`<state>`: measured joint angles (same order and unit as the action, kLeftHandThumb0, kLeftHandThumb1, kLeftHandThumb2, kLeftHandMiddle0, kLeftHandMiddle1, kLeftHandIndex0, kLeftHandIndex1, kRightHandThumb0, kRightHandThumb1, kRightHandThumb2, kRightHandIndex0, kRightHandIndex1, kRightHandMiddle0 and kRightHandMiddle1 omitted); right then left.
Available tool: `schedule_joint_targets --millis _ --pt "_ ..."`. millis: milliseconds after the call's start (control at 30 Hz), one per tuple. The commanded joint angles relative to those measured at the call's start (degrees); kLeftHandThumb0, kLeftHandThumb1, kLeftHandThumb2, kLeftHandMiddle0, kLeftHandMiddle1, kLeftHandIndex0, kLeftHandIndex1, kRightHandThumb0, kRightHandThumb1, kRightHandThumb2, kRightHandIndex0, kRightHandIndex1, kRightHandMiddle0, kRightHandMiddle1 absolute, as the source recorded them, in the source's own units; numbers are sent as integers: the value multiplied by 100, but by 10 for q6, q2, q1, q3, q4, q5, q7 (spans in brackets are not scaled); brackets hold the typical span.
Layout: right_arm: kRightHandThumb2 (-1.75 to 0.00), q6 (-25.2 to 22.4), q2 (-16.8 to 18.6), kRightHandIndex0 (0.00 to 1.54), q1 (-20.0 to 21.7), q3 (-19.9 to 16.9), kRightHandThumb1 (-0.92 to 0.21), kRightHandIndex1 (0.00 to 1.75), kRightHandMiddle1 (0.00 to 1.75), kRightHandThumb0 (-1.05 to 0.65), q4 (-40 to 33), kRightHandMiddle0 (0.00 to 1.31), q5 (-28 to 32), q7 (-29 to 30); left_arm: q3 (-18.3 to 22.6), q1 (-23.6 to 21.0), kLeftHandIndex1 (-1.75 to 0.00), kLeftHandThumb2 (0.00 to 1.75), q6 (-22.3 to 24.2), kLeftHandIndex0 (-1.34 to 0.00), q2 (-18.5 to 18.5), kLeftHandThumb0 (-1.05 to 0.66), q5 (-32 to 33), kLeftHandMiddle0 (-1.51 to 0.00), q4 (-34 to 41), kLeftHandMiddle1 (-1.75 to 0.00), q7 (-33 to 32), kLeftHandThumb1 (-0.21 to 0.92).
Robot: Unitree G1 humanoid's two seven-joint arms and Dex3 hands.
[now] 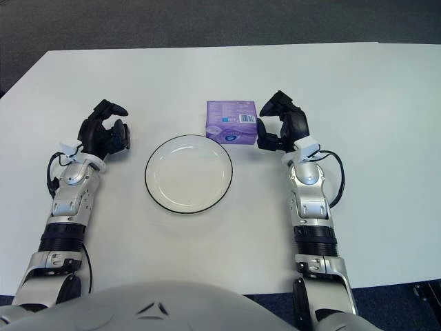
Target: Put the tissue paper into the plate.
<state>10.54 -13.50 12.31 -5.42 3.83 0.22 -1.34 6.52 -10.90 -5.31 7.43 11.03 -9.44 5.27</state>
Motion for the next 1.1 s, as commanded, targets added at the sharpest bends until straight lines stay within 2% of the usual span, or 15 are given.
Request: schedule_joint_targets --millis 0,100,233,400,500,567,633,733,833,867,900,967,1000,1067 --pt "-123 30 -5 103 -10 9 -38 175 175 -46 -2 56 -45 16 -13 105 -175 110 -10 -48 -63 -43 4 -126 -75 -175 -3 49" --pt "-123 41 -9 103 -5 11 -38 175 175 -46 -2 56 -60 19 -13 105 -175 110 -10 -48 -63 -43 4 -126 -75 -175 -3 49" --pt "-121 75 -32 99 13 20 -39 175 175 -45 -2 55 -101 19 -12 104 -175 109 -8 -47 -63 -43 5 -126 -76 -175 -2 50" --pt "-120 86 -45 94 20 24 -40 175 175 -45 -5 54 -121 11 -12 106 -175 109 -8 -47 -62 -42 4 -126 -75 -175 -3 50" --pt "-117 89 -62 89 34 31 -43 175 175 -44 -9 52 -132 -6 -13 106 -175 109 -7 -47 -61 -42 2 -126 -74 -175 -3 50" --pt "-112 89 -72 80 44 35 -47 175 175 -43 -11 49 -140 -14 -14 107 -175 109 -7 -47 -61 -42 2 -126 -74 -175 -2 50" --pt "-123 92 -80 72 52 38 -38 175 171 -23 -11 47 -154 -13 -14 107 -175 108 -7 -47 -60 -42 2 -126 -74 -175 -1 50" --pt "-124 103 -91 60 63 44 -39 175 173 -8 -6 38 -183 -3 -15 107 -175 108 -7 -47 -59 -42 2 -126 -74 -175 0 51" --pt "-97 140 -111 51 84 57 -57 165 168 -3 10 29 -237 22 -16 109 -175 108 -6 -47 -59 -42 0 -126 -72 -175 0 51" --pt "-79 150 -116 47 90 60 -67 159 166 -2 15 26 -248 27 -16 110 -175 108 -6 -47 -58 -42 0 -126 -71 -175 -1 51" --pt "-71 164 -121 46 97 65 -72 157 164 -2 21 25 -260 33 -17 110 -175 108 -4 -47 -58 -42 -1 -126 -70 -175 -2 51" --pt "-52 181 -128 38 105 70 -84 136 162 -22 30 29 -273 41 -17 111 -175 108 -3 -47 -58 -42 -2 -126 -69 -175 -3 51" --pt "-50 191 -132 37 111 74 -86 133 162 -25 36 30 -279 44 -18 111 -175 108 -2 -47 -57 -42 -3 -126 -68 -175 -3 51" --pt "-59 206 -139 33 119 79 -75 119 144 -49 45 17 -287 46 -19 111 -175 108 -1 -47 -57 -42 -4 -126 -67 -175 -4 50"
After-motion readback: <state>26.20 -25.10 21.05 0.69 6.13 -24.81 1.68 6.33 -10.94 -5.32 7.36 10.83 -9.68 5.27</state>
